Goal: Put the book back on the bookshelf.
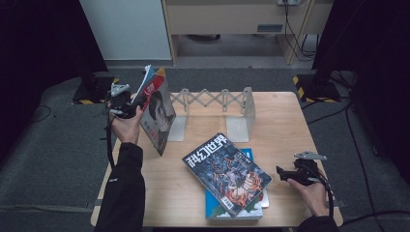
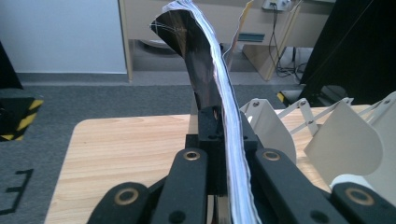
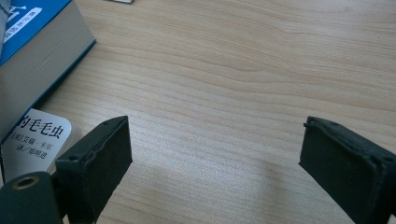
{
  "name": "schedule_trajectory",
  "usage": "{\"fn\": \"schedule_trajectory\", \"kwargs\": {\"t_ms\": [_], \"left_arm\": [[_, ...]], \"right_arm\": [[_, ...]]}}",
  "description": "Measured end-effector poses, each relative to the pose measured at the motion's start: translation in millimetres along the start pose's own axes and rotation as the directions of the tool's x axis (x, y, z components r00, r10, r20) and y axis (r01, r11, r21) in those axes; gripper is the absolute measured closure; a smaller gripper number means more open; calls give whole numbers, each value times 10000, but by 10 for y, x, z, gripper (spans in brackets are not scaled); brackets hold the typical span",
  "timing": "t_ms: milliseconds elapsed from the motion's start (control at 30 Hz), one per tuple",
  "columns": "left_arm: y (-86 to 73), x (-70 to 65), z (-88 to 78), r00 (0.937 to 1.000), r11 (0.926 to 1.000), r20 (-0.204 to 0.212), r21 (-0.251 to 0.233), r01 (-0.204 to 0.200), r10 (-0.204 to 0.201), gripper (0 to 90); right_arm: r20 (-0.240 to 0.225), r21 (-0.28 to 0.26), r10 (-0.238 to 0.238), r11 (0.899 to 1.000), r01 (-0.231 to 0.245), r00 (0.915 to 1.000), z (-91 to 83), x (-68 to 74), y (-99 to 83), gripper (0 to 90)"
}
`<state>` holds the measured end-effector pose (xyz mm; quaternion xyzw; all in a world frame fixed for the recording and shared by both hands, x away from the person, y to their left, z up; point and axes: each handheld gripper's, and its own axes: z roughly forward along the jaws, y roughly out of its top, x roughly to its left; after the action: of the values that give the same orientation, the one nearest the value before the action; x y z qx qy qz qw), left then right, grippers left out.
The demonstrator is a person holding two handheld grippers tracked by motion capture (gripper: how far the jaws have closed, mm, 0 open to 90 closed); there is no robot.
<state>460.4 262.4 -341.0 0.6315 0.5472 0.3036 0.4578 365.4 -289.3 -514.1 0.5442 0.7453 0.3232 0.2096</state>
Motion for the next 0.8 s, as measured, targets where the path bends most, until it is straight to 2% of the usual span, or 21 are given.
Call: {"fn": "schedule_trajectory", "kwargs": {"t_ms": [267,433,800], "left_arm": [[25,-19,-9,9998,9997,-126,154,-176,177,857],[23,-126,-2,9963,9982,-612,98,-594,599,856],[-29,-86,-13,9961,9982,-655,-53,-590,585,838]], "right_arm": [[22,-37,23,10000,-23,10000,-2,2,1,93],[19,-41,18,10000,-17,10000,-6,6,-4,93],[8,-49,2,10000,-2,10000,-7,8,1,93]]}}
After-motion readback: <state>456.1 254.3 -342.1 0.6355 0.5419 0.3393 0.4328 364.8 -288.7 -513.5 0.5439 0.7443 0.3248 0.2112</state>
